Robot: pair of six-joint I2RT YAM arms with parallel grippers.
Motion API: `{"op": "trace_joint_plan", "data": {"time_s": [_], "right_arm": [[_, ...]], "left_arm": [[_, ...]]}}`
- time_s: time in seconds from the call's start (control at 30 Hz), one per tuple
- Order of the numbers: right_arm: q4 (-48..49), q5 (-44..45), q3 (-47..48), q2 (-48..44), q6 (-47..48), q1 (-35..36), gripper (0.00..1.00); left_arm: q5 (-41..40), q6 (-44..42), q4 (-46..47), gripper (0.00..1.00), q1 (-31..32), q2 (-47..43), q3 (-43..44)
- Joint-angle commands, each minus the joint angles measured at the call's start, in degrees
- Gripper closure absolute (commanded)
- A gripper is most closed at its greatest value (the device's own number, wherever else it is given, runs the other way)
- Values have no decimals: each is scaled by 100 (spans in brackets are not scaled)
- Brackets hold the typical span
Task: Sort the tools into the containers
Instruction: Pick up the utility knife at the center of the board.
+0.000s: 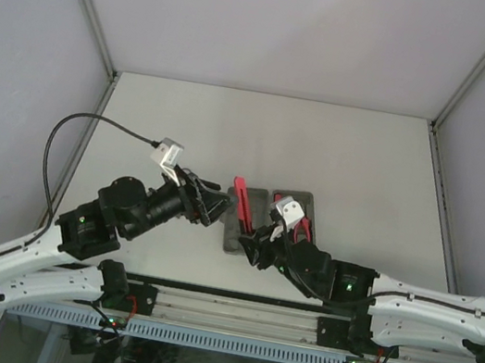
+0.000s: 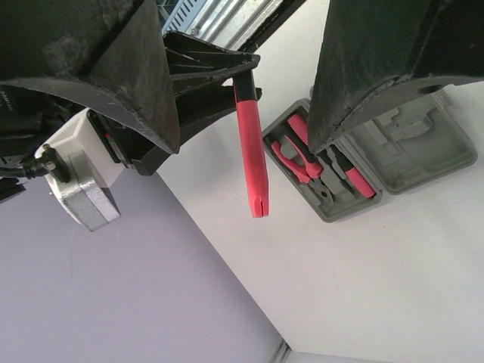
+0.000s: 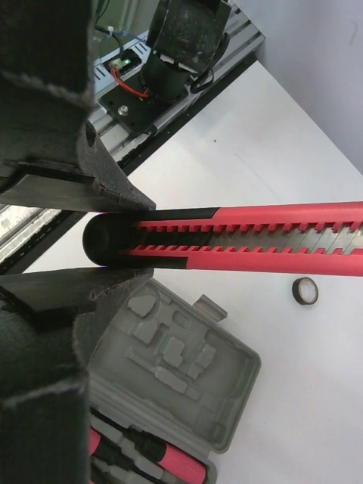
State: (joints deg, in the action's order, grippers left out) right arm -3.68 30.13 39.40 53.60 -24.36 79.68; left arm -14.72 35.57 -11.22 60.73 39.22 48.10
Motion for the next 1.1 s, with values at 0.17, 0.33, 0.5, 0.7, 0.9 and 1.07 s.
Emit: {"op": "trace_joint_plan", "data": {"time_s": [0.17,0.33,0.5,0.7,0.9,1.07], "right_arm": [[436,-37,411,25,9,197,99],[447,-74,412,73,62,249,99],[558,-162,416,165,164,282,96],[599,-174,448,218,282,343,95],[586,-126,453,203,283,361,86],[597,-39,453,182,254,360,62]], "left_arm": [[11,140,252,33,-9,158,-36],[32,174,283,42,-15,211,-34],[39,173,287,53,-9,272,-29],[75,187,287,69,-10,315,-42],[16,201,231,92,-9,282,-47],[8,218,198,100,-10,302,-20]]}}
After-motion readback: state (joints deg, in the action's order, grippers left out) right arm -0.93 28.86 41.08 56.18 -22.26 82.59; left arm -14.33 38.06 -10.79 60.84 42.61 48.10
